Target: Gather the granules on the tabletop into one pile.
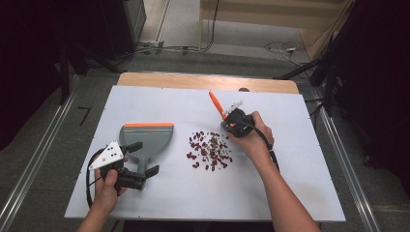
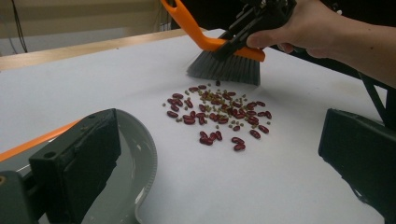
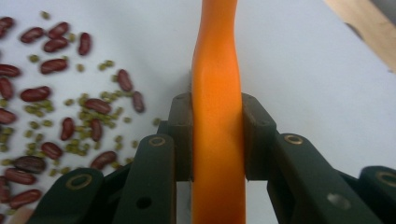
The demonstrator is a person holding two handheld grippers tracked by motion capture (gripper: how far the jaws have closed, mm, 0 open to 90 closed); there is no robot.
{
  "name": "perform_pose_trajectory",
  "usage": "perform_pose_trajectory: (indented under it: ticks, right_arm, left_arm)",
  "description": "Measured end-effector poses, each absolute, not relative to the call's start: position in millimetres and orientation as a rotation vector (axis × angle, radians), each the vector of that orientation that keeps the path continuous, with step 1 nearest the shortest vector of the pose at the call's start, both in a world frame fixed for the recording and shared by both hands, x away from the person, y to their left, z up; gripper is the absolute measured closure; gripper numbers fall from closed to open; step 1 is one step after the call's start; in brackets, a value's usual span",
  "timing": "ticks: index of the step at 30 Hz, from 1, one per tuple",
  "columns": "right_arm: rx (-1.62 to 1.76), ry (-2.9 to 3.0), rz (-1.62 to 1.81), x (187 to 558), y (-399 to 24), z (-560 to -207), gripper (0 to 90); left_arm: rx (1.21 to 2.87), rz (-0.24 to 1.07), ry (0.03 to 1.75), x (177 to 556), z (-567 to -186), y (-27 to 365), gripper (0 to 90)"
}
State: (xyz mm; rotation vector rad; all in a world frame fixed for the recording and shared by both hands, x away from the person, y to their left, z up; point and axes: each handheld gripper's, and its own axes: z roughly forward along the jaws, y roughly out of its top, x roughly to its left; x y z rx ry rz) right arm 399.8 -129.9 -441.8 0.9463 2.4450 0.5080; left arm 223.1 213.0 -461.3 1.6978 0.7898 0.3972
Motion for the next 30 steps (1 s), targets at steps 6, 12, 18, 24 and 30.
perform_pose_trajectory:
  ticks: [6,12,18,24,30]
  right_arm:
    - [0.900,2.504,0.489,391.4,-121.1,-443.0,69.1]
    - [0.874,2.550,0.524,378.5,-122.2,-440.8,69.0]
    - [0.855,2.578,0.539,367.5,-120.2,-439.2,69.1]
    - [0.861,2.566,0.603,374.7,-124.2,-422.9,69.0]
    - [0.763,2.557,0.562,391.7,-109.3,-419.0,69.0]
  left_arm:
    - [1.699,0.394,0.788,222.9,-461.3,212.2,0.0]
    - [1.704,0.393,0.786,223.0,-460.9,210.0,0.0]
    - [1.704,0.393,0.787,222.9,-461.0,209.8,0.0]
    - [1.701,0.394,0.786,222.7,-460.7,210.5,0.0]
    - [1.691,0.395,0.791,222.5,-460.7,211.4,0.0]
